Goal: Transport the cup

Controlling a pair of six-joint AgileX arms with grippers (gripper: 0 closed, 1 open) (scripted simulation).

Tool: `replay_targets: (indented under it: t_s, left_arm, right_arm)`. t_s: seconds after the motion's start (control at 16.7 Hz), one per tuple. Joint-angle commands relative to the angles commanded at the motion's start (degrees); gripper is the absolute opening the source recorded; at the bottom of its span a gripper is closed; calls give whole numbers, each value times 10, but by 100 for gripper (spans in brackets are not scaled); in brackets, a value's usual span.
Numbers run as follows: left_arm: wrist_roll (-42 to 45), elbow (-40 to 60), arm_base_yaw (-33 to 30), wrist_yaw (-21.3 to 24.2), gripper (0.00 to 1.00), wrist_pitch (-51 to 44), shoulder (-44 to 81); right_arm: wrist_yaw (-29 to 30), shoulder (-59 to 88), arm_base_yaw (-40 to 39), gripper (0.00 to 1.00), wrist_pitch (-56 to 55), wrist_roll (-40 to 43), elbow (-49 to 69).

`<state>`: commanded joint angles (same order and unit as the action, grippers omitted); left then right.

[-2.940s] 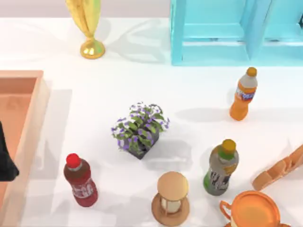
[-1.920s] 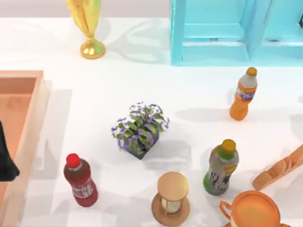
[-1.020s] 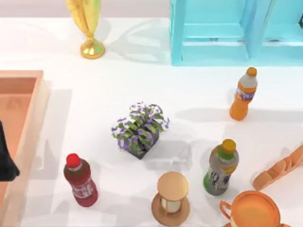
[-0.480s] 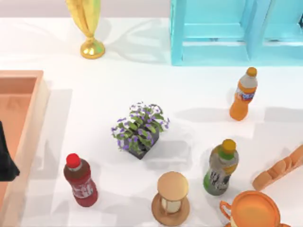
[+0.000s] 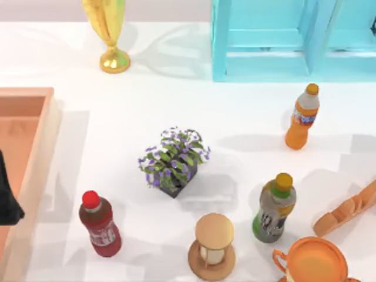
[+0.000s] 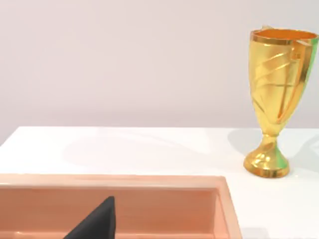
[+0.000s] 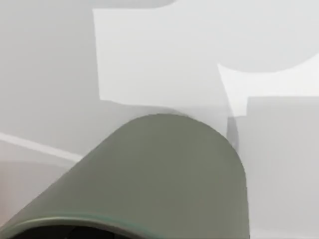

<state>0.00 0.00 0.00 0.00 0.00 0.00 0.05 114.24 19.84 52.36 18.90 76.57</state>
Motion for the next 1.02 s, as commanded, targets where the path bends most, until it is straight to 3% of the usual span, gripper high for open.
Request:
replay_targets:
  t_s: [0.78,1.02]
  left_arm:
    - [0,0,0,0,100,0,0]
    - [0,0,0,0,100,0,0]
  right_arm:
    - [0,0,0,2,0,0,0]
    - [0,0,0,0,0,0,0]
